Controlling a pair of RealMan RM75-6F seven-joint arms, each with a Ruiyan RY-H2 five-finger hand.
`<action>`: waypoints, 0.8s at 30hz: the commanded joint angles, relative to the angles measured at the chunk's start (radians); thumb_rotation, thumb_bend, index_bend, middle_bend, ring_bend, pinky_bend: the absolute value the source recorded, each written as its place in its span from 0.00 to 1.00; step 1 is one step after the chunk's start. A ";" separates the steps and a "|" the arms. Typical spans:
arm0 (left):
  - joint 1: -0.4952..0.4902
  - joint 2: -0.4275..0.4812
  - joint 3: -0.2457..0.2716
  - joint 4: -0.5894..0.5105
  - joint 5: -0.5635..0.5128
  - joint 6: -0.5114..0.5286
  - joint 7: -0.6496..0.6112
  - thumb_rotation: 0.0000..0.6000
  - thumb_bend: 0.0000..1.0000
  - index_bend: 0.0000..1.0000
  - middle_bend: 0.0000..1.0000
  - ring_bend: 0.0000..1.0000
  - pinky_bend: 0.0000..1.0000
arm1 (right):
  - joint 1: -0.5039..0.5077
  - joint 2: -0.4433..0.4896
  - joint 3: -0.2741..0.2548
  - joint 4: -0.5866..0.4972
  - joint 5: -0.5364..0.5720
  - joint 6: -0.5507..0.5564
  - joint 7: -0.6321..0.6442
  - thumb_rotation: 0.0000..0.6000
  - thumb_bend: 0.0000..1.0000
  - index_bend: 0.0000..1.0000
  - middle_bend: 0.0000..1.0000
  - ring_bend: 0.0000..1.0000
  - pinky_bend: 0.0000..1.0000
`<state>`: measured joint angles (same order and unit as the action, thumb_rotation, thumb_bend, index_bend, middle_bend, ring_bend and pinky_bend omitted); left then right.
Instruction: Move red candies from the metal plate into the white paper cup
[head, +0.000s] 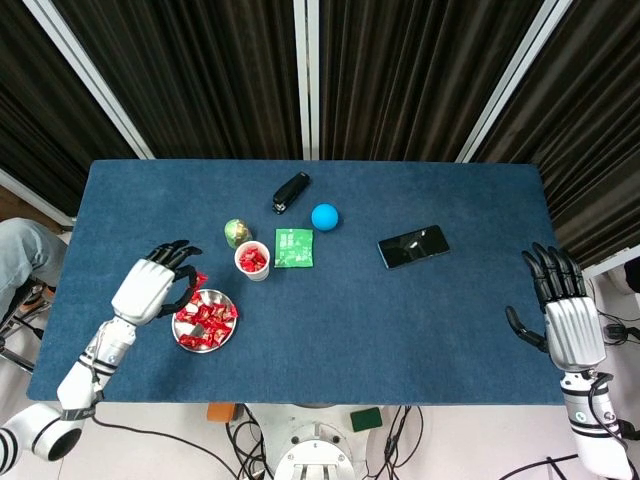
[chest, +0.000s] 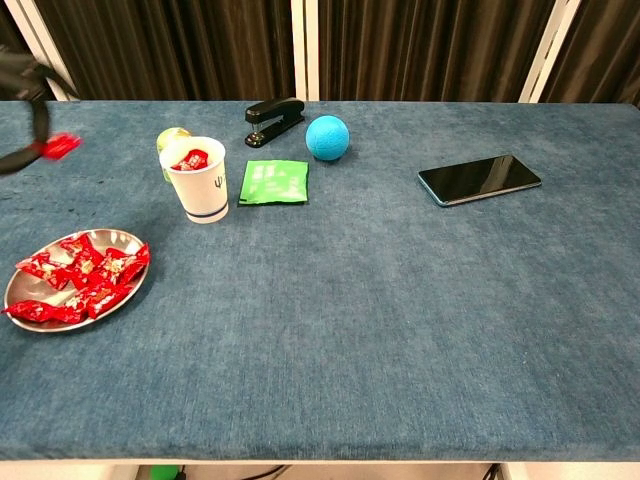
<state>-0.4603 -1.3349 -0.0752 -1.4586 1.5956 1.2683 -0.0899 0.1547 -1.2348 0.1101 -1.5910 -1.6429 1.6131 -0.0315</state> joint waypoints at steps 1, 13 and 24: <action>-0.062 -0.027 -0.043 -0.001 -0.029 -0.065 -0.020 1.00 0.40 0.64 0.24 0.12 0.21 | -0.001 0.003 0.000 -0.002 0.000 0.001 0.001 1.00 0.32 0.00 0.00 0.00 0.00; -0.176 -0.169 -0.089 0.109 -0.118 -0.206 -0.068 1.00 0.40 0.64 0.24 0.12 0.21 | 0.001 0.009 0.005 0.004 0.011 -0.006 0.016 1.00 0.32 0.00 0.00 0.00 0.00; -0.221 -0.248 -0.095 0.237 -0.154 -0.243 -0.072 1.00 0.40 0.55 0.25 0.12 0.21 | 0.000 0.011 0.009 0.010 0.017 -0.004 0.019 1.00 0.32 0.00 0.00 0.00 0.00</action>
<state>-0.6784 -1.5795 -0.1719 -1.2255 1.4434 1.0276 -0.1635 0.1544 -1.2243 0.1188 -1.5813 -1.6257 1.6089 -0.0122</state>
